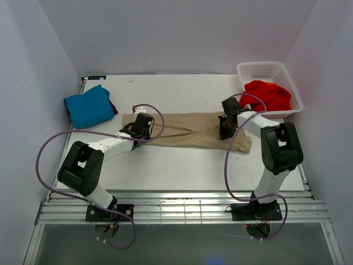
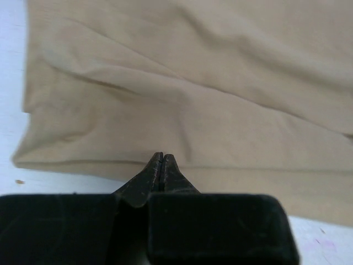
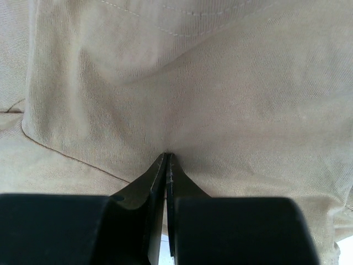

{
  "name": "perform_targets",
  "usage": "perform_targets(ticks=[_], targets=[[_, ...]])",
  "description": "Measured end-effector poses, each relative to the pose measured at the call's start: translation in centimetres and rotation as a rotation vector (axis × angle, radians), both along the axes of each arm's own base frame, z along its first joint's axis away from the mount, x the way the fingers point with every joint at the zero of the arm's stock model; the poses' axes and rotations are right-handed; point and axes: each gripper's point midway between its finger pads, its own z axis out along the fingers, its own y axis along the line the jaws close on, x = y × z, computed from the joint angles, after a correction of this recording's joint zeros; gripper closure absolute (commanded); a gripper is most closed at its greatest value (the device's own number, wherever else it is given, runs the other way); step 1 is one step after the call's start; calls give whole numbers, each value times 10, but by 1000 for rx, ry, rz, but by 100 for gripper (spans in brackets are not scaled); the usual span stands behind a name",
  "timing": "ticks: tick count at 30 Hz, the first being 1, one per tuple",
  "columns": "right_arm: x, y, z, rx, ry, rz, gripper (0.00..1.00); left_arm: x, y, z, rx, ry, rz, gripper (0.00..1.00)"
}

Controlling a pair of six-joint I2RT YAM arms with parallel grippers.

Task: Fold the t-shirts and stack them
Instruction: Fold the tshirt

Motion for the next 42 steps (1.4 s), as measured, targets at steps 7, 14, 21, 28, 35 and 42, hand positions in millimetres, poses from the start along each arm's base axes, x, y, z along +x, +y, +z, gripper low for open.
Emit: perform_targets(ticks=[7, 14, 21, 28, 35, 42], targets=[[-6, -3, 0, -13, 15, -3, 91, 15, 49, 3, 39, -15, 131, 80], [-10, -5, 0, -16, 24, -2, 90, 31, 73, 12, 39, -51, 189, 61], [-11, -5, 0, -17, 27, -1, 90, 47, 86, 13, 47, -71, 218, 61], [-12, -5, 0, -19, 32, -1, 90, 50, 93, -9, 45, -16, 227, 61], [-14, -6, 0, -21, 38, 0, 90, 50, 89, -13, 14, -2, 208, 62], [-14, -6, 0, -22, 39, 0, 90, 52, 85, -19, -6, 13, 192, 68]])
